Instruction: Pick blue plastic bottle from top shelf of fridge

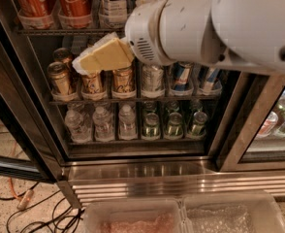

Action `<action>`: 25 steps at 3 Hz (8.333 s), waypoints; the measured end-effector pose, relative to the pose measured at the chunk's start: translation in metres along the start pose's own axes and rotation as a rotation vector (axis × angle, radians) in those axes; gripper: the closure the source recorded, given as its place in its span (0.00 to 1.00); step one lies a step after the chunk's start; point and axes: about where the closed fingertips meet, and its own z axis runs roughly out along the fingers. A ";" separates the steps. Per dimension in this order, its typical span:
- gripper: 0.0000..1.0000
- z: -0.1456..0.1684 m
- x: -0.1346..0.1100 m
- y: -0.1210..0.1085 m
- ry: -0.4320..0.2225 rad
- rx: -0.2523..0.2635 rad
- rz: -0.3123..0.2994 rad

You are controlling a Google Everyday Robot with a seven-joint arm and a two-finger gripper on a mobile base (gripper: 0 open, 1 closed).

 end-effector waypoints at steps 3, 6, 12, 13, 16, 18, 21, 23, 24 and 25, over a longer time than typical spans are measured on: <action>0.00 0.030 0.004 0.005 -0.066 0.076 0.093; 0.00 0.055 0.001 -0.015 -0.131 0.109 0.146; 0.18 0.062 0.002 -0.071 -0.231 0.293 0.139; 0.20 0.068 -0.003 -0.080 -0.254 0.306 0.136; 0.26 0.088 -0.006 -0.100 -0.288 0.325 0.153; 0.26 0.093 0.002 -0.117 -0.291 0.357 0.180; 0.25 0.100 -0.013 -0.134 -0.327 0.373 0.173; 0.67 0.104 -0.015 -0.133 -0.332 0.362 0.171; 0.97 0.110 -0.010 -0.124 -0.323 0.339 0.184; 1.00 0.109 -0.014 -0.126 -0.323 0.338 0.184</action>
Offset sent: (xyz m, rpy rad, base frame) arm 0.0195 0.0254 -0.0264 0.1325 0.0047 -0.0946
